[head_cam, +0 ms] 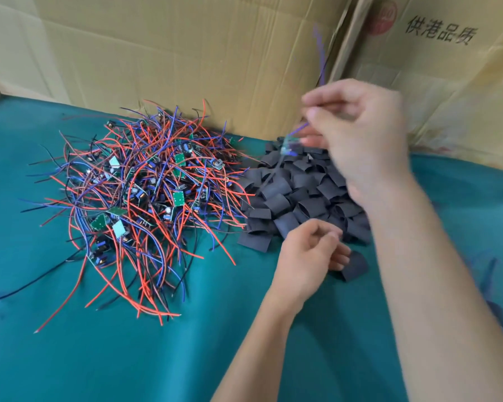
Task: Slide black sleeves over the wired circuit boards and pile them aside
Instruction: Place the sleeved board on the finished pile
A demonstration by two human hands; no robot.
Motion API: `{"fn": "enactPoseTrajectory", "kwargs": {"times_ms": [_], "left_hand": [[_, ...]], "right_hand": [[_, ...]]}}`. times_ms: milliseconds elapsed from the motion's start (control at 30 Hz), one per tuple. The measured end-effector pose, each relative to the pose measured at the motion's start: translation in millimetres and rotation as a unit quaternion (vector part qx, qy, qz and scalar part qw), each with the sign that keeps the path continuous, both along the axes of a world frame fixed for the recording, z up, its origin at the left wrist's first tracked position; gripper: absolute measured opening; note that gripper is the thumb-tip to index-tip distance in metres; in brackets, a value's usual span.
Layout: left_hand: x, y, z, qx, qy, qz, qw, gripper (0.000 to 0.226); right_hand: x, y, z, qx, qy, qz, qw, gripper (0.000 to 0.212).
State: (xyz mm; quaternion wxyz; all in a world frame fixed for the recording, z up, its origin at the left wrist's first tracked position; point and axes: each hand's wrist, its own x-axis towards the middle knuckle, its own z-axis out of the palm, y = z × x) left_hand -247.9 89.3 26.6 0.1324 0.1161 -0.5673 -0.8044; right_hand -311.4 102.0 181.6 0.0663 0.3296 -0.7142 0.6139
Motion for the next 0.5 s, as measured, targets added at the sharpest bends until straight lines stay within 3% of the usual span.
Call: {"fn": "enactPoseTrajectory", "kwargs": {"times_ms": [100,167,233,400,500], "left_hand": [[4.2,-5.4,9.5,0.105,0.028,0.010,0.994,0.021],[6.3,-11.6,15.7,0.203,0.048,-0.035,0.977,0.034],[10.6,-15.2,19.9,0.245,0.066,-0.098,0.962,0.047],[11.7,-3.3,17.8,0.140,0.065,-0.109,0.982,0.033],[12.0,-3.6,13.0,0.116,0.068,-0.075,0.988,0.030]], "right_hand": [[-1.2,40.3,-2.9,-0.059,-0.076,0.015,0.995,0.021],[0.8,59.9,-19.7,-0.050,-0.118,0.015,0.992,0.021],[2.6,74.2,-45.1,-0.010,-0.138,-0.017,0.990,0.024],[7.7,90.3,-89.3,0.091,-0.093,-0.080,0.988,0.023],[6.7,99.2,-99.1,0.061,-0.088,-0.108,0.988,0.029]]}}
